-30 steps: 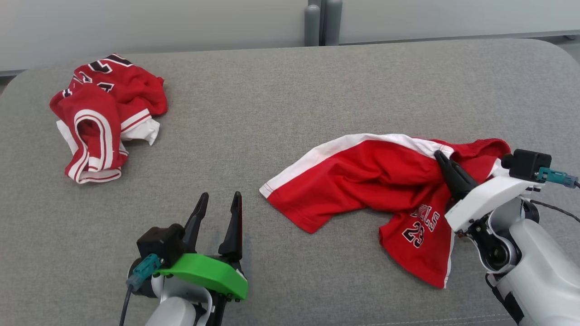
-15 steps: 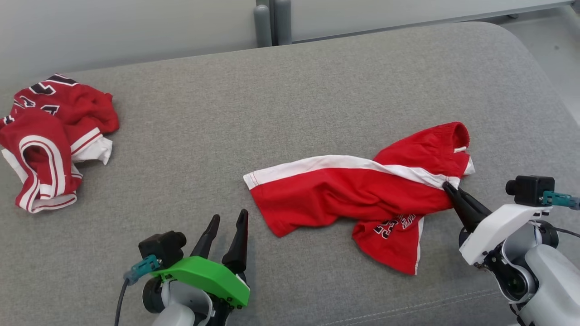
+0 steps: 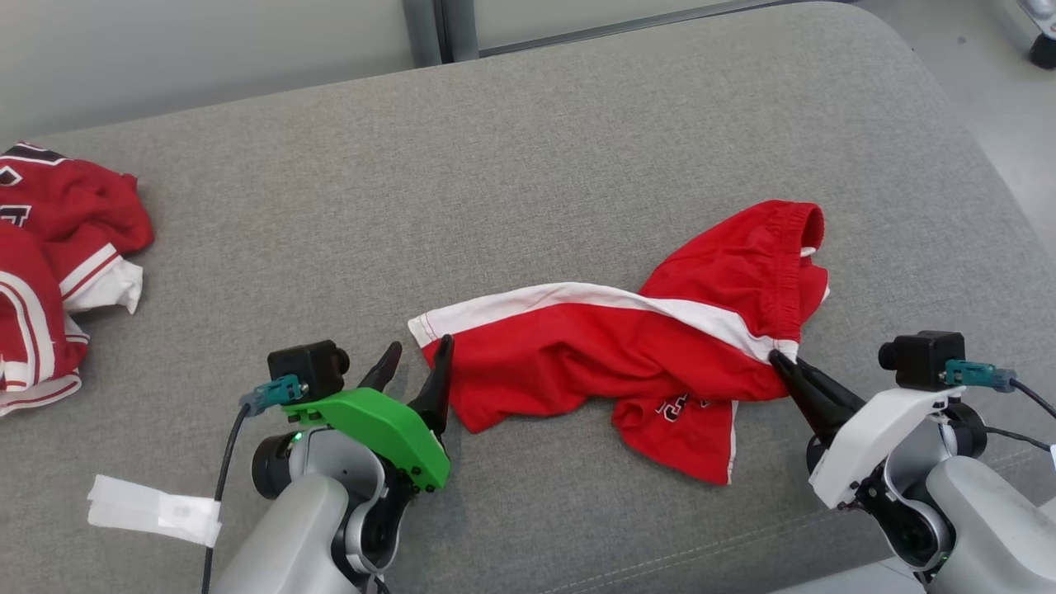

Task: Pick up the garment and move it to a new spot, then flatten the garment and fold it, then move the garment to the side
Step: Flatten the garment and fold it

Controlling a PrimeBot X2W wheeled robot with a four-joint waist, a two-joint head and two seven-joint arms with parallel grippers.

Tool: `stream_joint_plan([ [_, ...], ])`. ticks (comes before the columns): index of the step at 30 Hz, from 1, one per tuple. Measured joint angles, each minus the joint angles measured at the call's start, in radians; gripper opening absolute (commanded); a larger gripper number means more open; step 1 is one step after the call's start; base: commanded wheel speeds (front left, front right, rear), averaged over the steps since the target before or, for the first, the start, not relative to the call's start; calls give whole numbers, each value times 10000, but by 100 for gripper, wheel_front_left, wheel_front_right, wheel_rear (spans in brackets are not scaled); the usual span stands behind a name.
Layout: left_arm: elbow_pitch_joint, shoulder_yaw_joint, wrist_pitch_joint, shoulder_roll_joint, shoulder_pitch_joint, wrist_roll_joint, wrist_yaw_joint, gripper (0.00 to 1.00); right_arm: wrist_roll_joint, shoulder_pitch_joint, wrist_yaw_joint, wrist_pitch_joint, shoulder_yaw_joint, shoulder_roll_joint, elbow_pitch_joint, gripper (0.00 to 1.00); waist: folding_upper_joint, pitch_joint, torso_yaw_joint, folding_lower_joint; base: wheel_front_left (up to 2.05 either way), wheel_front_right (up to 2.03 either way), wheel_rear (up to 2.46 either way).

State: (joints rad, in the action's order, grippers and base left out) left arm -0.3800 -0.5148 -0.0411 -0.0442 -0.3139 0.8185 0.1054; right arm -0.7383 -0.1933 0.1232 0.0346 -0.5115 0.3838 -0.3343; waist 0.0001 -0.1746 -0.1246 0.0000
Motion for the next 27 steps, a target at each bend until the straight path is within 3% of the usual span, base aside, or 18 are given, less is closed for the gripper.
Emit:
stream_joint_plan([
  [27,-2077,178,583,25,-1565,67,13,100,-253,-21,2,353,-742,40,171,0,0,-544,-488,0,0,0,0],
])
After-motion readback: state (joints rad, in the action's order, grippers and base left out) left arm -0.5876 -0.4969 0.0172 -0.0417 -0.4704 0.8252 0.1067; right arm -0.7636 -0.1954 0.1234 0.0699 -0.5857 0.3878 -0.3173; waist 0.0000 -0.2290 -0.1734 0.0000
